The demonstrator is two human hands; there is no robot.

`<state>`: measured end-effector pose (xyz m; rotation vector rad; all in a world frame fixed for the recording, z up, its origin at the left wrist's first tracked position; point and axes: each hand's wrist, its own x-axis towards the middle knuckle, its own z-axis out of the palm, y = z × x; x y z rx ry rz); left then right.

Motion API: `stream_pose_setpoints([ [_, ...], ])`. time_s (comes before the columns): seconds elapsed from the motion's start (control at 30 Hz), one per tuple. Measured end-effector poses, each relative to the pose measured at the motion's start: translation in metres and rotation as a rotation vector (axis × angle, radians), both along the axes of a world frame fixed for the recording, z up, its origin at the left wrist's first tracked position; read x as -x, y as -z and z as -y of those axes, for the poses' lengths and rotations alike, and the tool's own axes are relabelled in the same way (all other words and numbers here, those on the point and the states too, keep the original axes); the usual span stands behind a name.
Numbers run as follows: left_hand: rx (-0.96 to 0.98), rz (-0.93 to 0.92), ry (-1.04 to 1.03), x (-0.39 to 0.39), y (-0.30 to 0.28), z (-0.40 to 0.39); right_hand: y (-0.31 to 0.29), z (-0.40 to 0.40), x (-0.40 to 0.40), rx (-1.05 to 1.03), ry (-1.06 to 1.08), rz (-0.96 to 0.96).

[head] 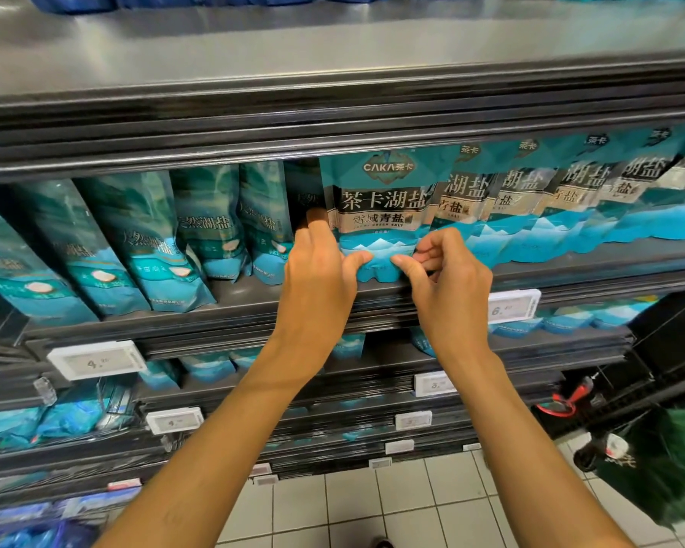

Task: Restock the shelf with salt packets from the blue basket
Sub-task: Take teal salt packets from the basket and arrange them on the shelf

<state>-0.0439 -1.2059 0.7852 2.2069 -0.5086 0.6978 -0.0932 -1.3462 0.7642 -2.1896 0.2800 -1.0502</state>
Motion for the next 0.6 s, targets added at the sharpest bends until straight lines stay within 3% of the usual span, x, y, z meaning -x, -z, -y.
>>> stream_pose_setpoints([
  [0.2, -0.024, -0.07, 0.034, 0.003, -0.002, 0.0, 0.001, 0.001, 0.001, 0.015, -0.017, -0.028],
  [0.6, 0.142, -0.201, 0.155, 0.025, -0.009, -0.004, 0.003, -0.002, 0.007, 0.007, -0.051, 0.009],
])
